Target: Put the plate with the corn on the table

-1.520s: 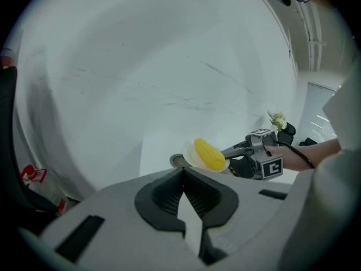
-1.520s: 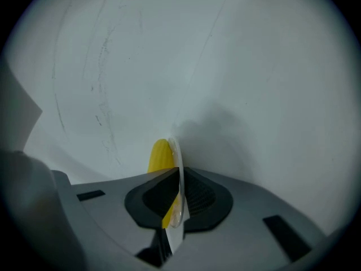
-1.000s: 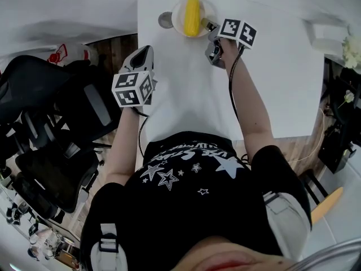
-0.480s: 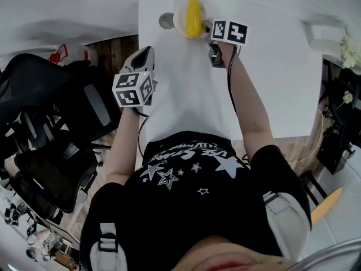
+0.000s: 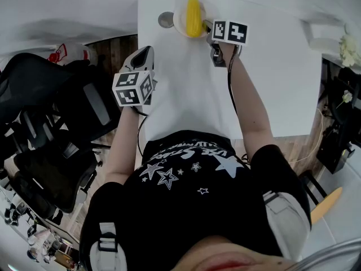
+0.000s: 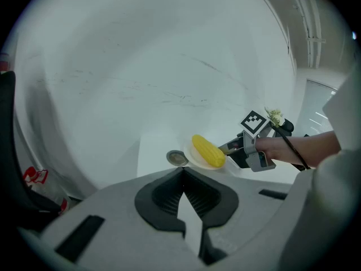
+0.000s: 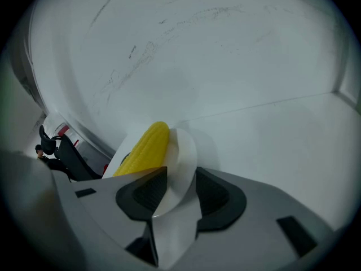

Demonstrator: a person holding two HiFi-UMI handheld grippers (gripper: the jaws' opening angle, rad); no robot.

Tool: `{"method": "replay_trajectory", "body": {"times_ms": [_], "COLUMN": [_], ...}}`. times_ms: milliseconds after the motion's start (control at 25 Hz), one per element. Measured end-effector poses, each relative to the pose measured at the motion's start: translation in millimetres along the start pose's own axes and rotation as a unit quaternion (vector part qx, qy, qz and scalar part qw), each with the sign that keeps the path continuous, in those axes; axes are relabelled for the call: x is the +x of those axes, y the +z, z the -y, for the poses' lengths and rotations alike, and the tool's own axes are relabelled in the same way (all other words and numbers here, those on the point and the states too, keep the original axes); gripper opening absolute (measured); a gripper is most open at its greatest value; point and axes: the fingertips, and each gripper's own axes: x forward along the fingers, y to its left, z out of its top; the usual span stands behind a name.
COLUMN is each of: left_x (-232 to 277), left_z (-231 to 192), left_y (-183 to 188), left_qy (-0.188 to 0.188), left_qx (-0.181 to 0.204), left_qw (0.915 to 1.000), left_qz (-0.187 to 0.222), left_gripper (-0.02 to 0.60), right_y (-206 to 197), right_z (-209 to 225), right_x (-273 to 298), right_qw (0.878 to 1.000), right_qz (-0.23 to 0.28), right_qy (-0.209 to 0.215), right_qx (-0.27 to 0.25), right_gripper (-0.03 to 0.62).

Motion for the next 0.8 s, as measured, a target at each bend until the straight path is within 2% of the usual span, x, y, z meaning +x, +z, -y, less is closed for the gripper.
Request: {"method": "replay_trajectory", "body": {"times_ms": [40,80,120,160,240,560,800], "left_x": [0,0,-1,-1,-1,-9,-42], "left_z": [0,1,1,1,2,3,0], "left_y": [0,0,-1,0,0,6,16], "left_qy": [0.0,-0.001,-0.001,-0.001,-0.002,-0.003,0.001], "left_qx": [0.0,0.0,0.0,-0.001,-0.001,-0.001,-0.003], "left_qw": [1.0,1.0,1.0,1.0,1.0,0.9999,0.9992], "left_qz": [0.0,0.0,0.0,0.001,0.001,0.012,0.041], "left_gripper": [0.006,0.006,0.006,0.006,0.006,0.006,0.006], "right_y": [0,1,2,4,5,9,19], "right_z": [4,8,11,12,11,15,-2], "right_x": [-1,-3,-5,-6,-8,-25,-72], "right_qw": [1.0,0.999,0.996,0.993,0.989,0.994,0.989], "right_qz": [-0.001,0.002,0.007,0.013,0.019,0.04,0.093], "right_qy": [-0.018,-0.043,-0.066,-0.081,-0.089,-0.076,-0.084], "right_qx": [-0.013,-0.034,-0.06,-0.087,-0.114,-0.071,-0.083], "right_gripper": [0.159,0.123,0.138,0.121,0.109,0.1,0.043]}}
